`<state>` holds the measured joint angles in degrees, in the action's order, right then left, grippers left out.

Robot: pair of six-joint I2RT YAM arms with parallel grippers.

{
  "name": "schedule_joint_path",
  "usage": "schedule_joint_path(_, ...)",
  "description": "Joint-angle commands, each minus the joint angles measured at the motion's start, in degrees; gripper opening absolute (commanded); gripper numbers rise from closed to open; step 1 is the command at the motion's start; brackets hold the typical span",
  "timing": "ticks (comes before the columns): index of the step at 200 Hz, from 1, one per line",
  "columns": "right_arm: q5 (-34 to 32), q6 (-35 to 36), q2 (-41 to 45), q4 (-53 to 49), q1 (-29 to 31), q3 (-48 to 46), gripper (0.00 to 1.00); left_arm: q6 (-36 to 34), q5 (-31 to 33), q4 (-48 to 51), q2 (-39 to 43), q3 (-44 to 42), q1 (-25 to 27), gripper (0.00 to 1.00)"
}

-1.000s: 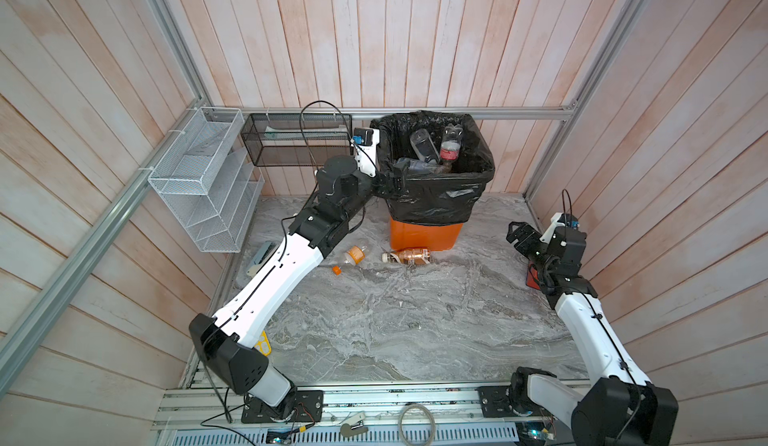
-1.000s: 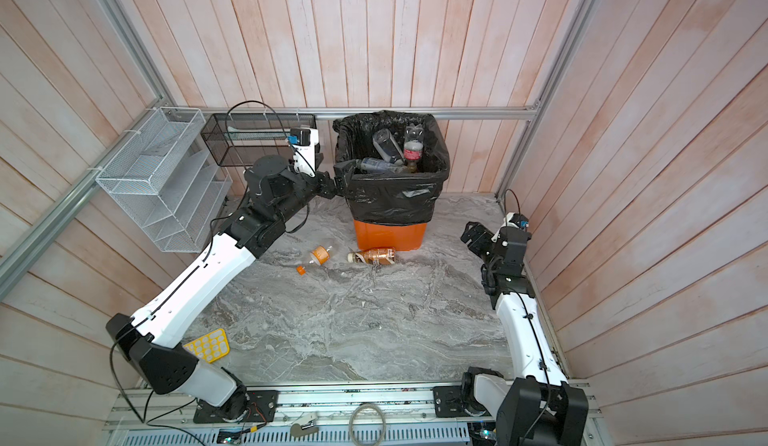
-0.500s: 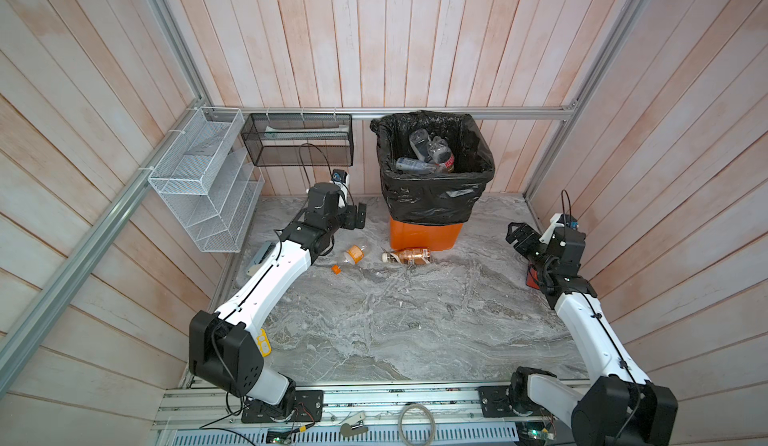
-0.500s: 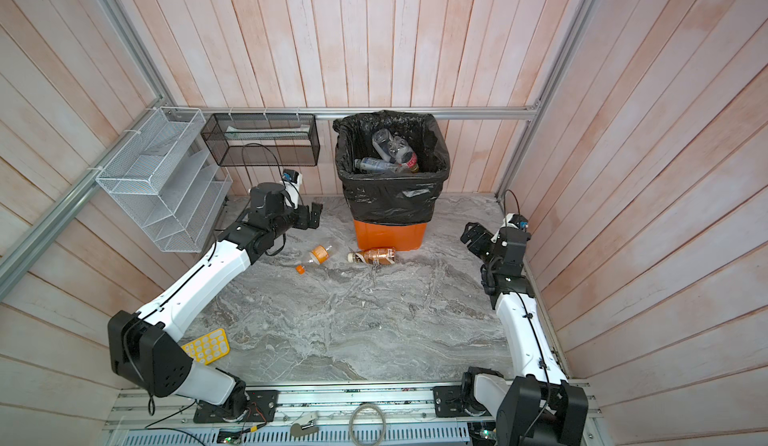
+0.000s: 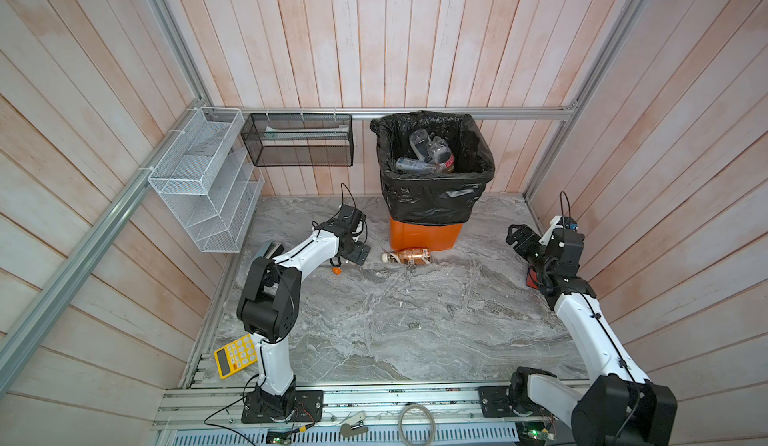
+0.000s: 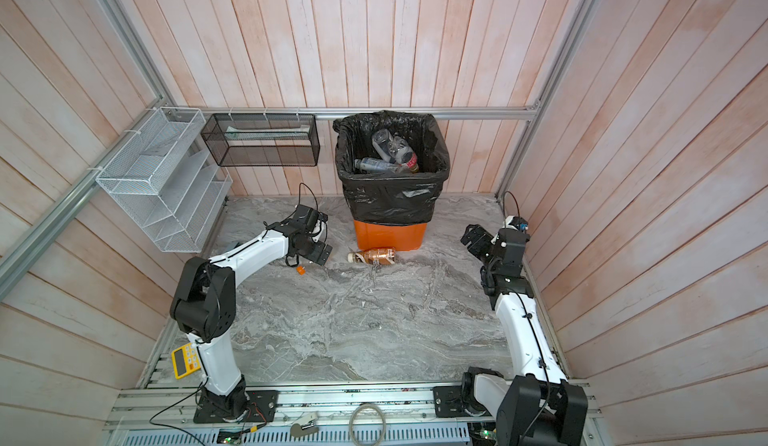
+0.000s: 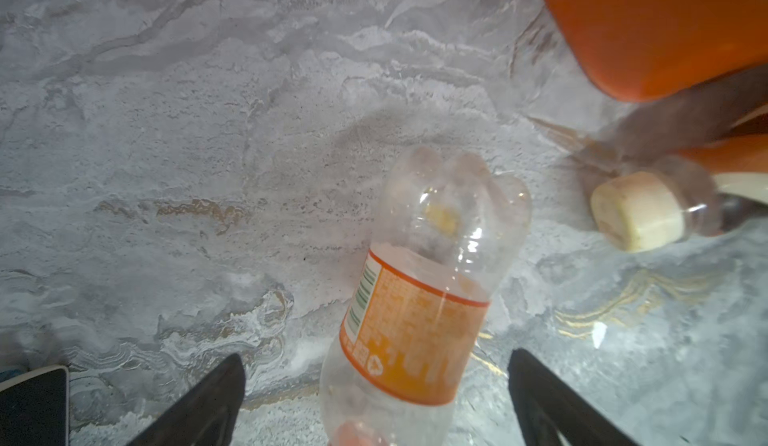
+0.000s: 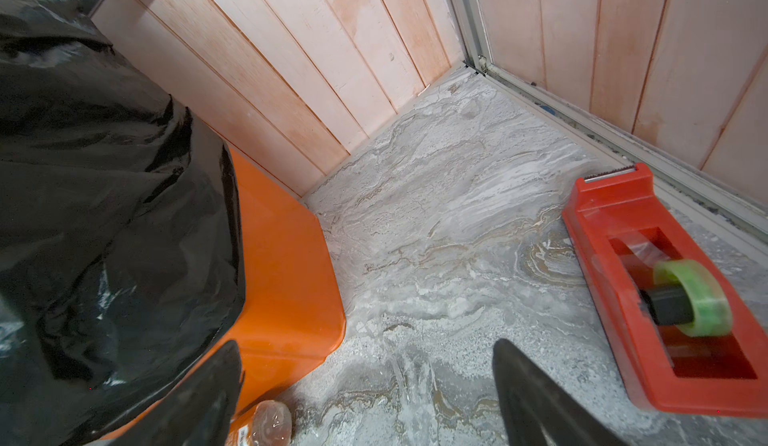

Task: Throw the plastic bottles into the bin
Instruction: 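Lower the left gripper and grasp the orange-labelled clear bottle, then lift the orange-labelled bottle with the left gripper and drop it into the bin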

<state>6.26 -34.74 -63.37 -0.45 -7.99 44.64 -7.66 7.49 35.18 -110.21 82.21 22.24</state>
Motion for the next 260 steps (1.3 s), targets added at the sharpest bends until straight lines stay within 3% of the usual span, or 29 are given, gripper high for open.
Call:
schedule_joint_path(1, -0.9, -0.1, 0.1, -0.7, -0.3, -0.9, 0.94, -2.5, 1.3, 1.2, -1.2, 2.9, -0.1, 1.0)
schedule_joint_path(75, -0.4, -0.3, -1.5, 0.0, -0.3, -0.7, 0.94, -4.2, 0.2, 3.5, -7.0, 5.7, -0.1, 0.92)
schedule_joint_path(110, 0.0, -0.5, -2.0, 0.3, -0.3, -0.8, 0.94, -3.5, -0.7, 4.9, -7.3, 5.6, -0.1, 0.79)
schedule_joint_path(137, 0.4, -0.6, -2.5, 0.7, -0.3, -1.0, 0.94, -1.1, -5.0, 2.8, -4.1, 3.6, -0.2, 0.68)
schedule_joint_path(153, 0.5, -0.7, -2.6, 0.7, -0.3, -1.0, 0.94, 1.7, -8.4, 1.3, -1.3, 2.2, -1.0, 0.58)
schedule_joint_path(191, 0.0, -0.2, -2.4, 0.7, -0.3, -0.9, 0.94, 10.4, -15.1, -9.3, 13.1, -4.6, -4.5, 0.47)
schedule_joint_path(233, -0.7, -0.5, -2.2, 1.6, -0.3, -1.6, 0.94, 14.3, -12.3, -30.4, 35.1, -12.7, -4.8, 0.44)
schedule_joint_path(260, -0.4, -0.8, -2.4, 2.2, -0.4, -1.9, 0.94, 15.4, -11.0, -44.6, 41.4, -13.2, -4.9, 0.44)
